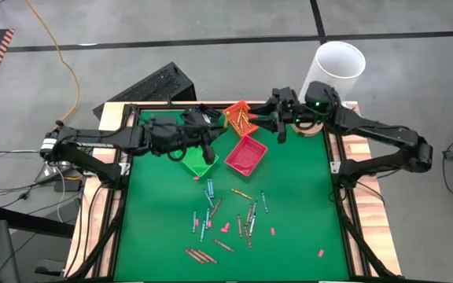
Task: Sort crayons
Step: Put the yellow crayon into the bin
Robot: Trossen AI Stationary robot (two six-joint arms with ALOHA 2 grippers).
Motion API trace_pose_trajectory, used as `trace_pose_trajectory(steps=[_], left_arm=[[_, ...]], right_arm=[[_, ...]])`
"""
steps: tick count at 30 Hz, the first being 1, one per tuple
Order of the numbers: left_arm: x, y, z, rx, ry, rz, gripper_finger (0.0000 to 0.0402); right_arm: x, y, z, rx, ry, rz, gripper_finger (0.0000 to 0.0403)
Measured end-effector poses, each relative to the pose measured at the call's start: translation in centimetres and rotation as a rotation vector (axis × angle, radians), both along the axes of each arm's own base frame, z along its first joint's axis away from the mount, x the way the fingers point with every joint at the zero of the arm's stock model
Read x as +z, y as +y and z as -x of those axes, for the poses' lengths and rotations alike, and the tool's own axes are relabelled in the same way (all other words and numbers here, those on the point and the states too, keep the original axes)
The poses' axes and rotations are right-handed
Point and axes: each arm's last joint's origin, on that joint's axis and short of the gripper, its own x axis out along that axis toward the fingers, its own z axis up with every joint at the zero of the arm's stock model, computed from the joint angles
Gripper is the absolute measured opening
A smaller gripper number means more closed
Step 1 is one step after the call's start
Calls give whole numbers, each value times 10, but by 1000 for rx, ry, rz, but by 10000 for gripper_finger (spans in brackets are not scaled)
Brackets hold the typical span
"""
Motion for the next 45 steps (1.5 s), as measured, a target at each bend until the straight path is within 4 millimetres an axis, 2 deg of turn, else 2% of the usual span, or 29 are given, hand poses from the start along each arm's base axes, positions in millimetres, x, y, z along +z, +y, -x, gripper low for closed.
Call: trace_pose_trajectory(steps=[8, 16, 25, 29, 34, 35, 40, 45], left_arm=[[3, 15, -1, -96, -33, 21, 3], [-2, 15, -6, -125, -10, 12, 3], [-13, 15, -20, -131, -3, 25, 3], [-12, 15, -20, -130, -19, 26, 3], [-13, 17, -21, -101, -12, 31, 3], [-13, 17, -21, -102, -14, 35, 3], [-13, 17, -20, -58, -11, 37, 9], [-24, 20, -17, 54, 92, 65, 64]], right_arm=[[-7, 12, -28, 61, -53, 77, 192], [-16, 7, -49, 50, -85, 58, 213], [-20, 7, -54, 54, -79, 55, 211], [-21, 6, -55, 26, -70, 45, 169], [-21, 6, -55, 6, -71, 49, 34], [-21, 6, -55, 3, -72, 52, 19], [-21, 4, -55, -34, -70, 29, 7], [-23, -4, -53, -189, -50, 3, 4]])
